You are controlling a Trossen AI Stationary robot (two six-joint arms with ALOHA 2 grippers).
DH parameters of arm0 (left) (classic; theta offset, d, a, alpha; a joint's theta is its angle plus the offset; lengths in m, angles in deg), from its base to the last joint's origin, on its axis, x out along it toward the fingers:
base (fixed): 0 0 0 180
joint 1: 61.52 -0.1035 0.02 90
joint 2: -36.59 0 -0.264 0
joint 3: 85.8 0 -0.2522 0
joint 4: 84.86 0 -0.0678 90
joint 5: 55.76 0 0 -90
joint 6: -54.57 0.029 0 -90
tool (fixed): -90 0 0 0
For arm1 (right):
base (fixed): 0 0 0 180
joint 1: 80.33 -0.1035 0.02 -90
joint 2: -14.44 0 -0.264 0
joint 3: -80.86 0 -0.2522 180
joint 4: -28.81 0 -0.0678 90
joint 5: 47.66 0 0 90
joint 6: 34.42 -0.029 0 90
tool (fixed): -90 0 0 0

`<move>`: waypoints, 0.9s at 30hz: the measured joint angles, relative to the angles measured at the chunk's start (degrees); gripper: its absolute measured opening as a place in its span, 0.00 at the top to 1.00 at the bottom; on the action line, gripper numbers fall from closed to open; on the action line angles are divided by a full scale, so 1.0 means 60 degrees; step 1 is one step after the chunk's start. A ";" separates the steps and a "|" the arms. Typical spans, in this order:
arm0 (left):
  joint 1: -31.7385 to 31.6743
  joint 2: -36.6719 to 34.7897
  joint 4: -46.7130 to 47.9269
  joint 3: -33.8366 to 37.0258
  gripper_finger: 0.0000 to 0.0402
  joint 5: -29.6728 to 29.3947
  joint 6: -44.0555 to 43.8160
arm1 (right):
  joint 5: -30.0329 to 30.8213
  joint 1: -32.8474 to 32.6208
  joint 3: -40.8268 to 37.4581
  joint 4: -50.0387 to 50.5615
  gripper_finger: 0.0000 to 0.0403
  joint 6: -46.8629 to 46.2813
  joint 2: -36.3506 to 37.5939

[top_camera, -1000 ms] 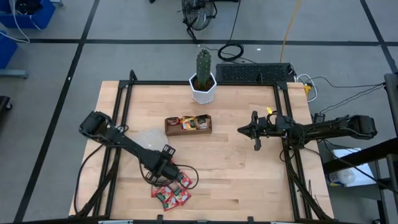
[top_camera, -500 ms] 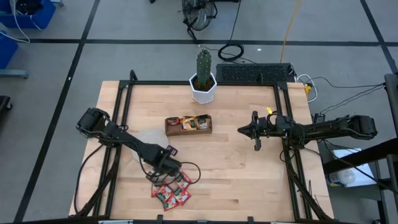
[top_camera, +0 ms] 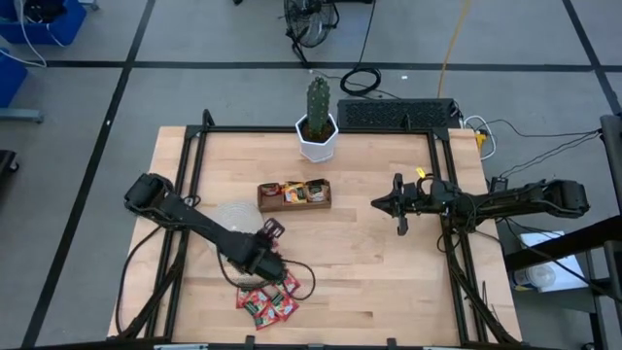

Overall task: Pick & Place Tea
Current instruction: Put the red tea bag into the left section of the wooden organizer

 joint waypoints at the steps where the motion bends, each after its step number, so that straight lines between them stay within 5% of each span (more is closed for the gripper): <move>1: 0.0006 0.0024 0.0466 -0.0318 0.99 -0.0638 0.0235 | 0.0000 0.0000 0.0000 -0.0001 1.00 0.0000 0.0002; 4: -0.0153 0.0004 0.1377 -0.0862 0.98 -0.2401 0.1332 | 0.0000 0.0000 0.0000 0.0000 1.00 0.0000 -0.0002; 7: -0.0647 0.0003 0.1614 -0.0806 0.98 -0.3041 0.2634 | 0.0000 0.0000 0.0000 0.0000 1.00 0.0000 -0.0002; 16: -0.2324 0.0001 0.0642 0.1111 0.99 -0.5230 0.6099 | -0.0004 0.0000 0.0000 0.0010 1.00 0.0000 -0.0002; 27: -0.3003 -0.0013 -0.1683 0.1986 0.98 -0.5151 0.6960 | -0.0001 0.0002 0.0000 0.0087 1.00 0.0036 -0.0002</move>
